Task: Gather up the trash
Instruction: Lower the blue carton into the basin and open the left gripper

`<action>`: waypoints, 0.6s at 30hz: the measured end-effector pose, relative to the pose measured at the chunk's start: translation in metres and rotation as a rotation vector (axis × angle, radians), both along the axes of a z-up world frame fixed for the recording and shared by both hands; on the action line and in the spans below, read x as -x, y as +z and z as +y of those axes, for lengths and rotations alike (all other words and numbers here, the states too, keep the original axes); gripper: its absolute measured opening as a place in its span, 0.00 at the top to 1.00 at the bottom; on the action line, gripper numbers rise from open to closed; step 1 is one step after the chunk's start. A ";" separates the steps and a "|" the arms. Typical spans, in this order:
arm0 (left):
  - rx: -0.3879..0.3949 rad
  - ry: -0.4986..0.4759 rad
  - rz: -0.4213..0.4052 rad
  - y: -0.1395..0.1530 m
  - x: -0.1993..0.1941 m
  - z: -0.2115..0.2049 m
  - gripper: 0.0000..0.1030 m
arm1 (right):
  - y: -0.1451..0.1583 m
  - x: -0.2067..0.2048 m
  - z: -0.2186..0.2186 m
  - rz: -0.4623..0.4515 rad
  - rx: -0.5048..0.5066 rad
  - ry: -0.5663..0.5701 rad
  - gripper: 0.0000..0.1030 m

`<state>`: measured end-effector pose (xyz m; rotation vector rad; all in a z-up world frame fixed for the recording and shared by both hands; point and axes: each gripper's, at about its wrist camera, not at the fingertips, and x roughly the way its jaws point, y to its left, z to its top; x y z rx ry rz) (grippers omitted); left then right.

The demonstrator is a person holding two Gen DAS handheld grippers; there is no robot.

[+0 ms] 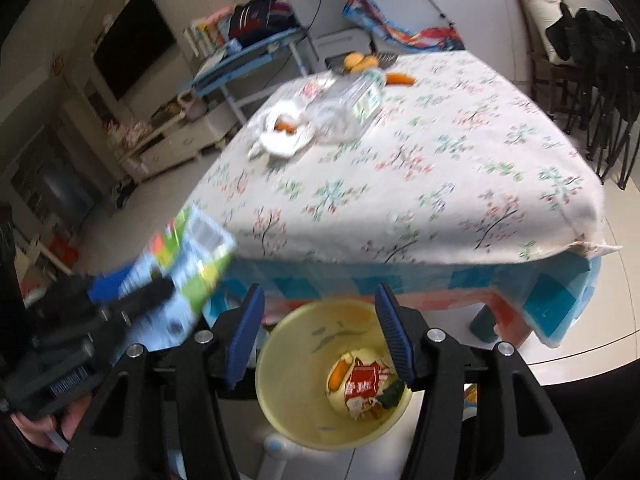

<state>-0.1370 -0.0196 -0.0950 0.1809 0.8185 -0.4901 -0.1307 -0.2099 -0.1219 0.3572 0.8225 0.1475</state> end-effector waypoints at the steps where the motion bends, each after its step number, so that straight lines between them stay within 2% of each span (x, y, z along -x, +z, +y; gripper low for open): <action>1: -0.011 -0.012 0.013 -0.003 0.002 -0.003 0.61 | 0.001 -0.001 -0.001 -0.008 -0.002 -0.007 0.45; 6: -0.083 -0.066 0.060 -0.021 0.007 -0.017 0.61 | 0.005 0.000 -0.004 -0.028 -0.016 -0.025 0.45; 18: -0.181 -0.123 0.141 -0.045 0.007 -0.034 0.61 | 0.005 0.001 -0.009 -0.037 -0.032 -0.031 0.45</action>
